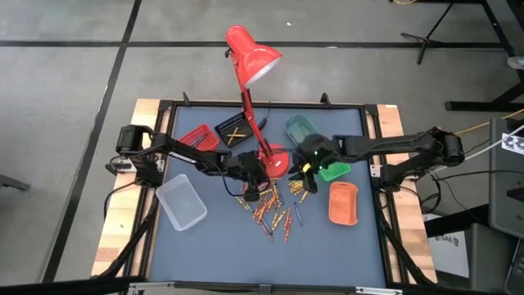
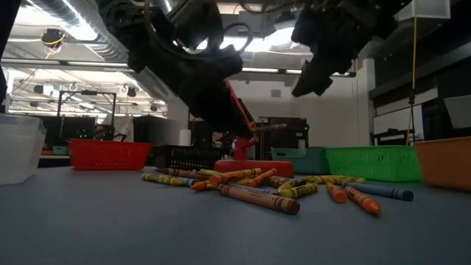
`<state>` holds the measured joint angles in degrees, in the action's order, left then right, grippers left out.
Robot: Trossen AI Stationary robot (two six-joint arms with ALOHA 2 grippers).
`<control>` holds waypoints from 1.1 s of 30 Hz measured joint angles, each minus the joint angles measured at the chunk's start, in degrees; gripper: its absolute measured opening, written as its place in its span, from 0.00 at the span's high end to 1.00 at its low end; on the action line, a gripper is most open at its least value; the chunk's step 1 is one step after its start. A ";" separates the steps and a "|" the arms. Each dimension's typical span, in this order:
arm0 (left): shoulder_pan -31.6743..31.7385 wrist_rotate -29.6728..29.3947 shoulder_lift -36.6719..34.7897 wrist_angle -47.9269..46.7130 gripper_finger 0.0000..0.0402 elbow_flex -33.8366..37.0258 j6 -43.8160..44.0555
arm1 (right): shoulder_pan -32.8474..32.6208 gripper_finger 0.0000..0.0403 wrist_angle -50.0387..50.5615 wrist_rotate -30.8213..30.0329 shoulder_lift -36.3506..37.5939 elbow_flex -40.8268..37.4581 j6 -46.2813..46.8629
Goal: Sort crayons
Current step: Put the brown crayon into the top right blue bin
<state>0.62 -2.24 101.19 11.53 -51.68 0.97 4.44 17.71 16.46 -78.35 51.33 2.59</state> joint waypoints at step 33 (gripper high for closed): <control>-2.34 -0.04 -0.09 0.48 0.96 -6.49 0.07 | -8.56 0.71 -1.28 -15.60 -0.02 0.00 0.06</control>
<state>-1.72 -2.28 101.10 12.01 -58.17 1.04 -4.12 16.43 0.86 -78.37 51.33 2.66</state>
